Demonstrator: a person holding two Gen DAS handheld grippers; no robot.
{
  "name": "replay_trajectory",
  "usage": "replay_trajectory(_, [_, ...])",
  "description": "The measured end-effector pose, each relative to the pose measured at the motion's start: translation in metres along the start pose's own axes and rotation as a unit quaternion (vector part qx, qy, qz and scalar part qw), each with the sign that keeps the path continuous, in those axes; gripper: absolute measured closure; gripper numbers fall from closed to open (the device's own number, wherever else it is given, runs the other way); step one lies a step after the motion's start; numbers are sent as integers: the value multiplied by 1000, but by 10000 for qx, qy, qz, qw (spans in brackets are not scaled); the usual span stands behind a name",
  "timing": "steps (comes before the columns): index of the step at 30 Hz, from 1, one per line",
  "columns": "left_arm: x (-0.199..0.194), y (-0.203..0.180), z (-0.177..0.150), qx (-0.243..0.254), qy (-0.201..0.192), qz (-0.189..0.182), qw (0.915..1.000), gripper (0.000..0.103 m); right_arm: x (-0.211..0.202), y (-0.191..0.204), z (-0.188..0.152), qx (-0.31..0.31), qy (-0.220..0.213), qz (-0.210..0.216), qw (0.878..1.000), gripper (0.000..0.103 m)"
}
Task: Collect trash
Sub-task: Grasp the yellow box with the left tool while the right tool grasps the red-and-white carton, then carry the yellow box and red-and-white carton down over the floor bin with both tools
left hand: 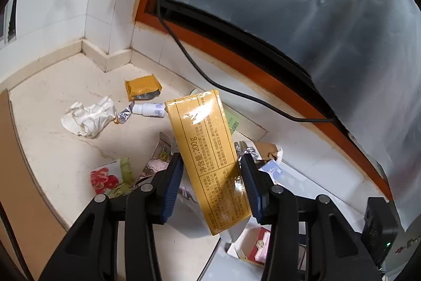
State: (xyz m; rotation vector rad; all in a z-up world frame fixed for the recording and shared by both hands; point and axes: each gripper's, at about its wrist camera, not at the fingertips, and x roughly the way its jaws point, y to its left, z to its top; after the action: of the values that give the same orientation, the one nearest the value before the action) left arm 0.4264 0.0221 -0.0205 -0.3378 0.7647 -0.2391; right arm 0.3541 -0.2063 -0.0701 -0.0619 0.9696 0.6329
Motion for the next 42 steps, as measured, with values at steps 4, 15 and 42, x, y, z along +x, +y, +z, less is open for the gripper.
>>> replay_trajectory(4, [-17,-6,-4,112,41,19,9999,60,10,13,-7,-451,77,-613,9971,36])
replay_trajectory(15, [-88,-22,-46,392,134,-215,9989,61,43,10,-1,-697,571,-1374,9864,36])
replay_trajectory(42, [-215,-13,-312,741,719,203,9944,61,-42,178,-199,213,-331,55,9992,43])
